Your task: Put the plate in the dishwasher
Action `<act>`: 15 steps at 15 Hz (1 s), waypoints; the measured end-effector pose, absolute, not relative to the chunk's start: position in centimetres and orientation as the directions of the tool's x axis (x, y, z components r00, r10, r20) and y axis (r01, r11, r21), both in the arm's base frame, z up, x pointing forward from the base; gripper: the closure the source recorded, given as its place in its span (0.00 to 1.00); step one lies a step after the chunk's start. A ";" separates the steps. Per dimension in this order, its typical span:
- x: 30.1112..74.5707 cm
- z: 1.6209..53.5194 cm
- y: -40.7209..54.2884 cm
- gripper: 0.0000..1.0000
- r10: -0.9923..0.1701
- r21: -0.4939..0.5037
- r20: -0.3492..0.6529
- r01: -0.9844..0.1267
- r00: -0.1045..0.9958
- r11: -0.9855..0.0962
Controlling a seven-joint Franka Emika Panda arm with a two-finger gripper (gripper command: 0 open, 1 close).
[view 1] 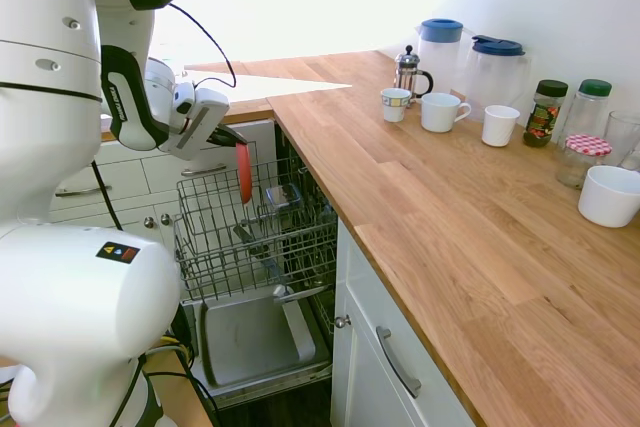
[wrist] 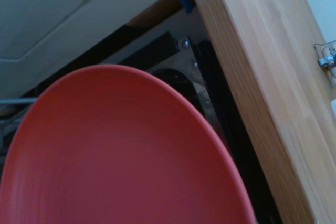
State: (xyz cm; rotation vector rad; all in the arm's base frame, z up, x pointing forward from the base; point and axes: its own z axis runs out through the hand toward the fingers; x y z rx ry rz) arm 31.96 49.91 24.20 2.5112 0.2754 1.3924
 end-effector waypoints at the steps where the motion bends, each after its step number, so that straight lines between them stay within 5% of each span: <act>1: 32.0 23.6 49.4 1.00 0.293 0.321 0.800 0.040 0.523 -0.946; 15: 31.0 16.1 50.8 1.00 0.276 0.321 0.728 0.043 0.628 -0.946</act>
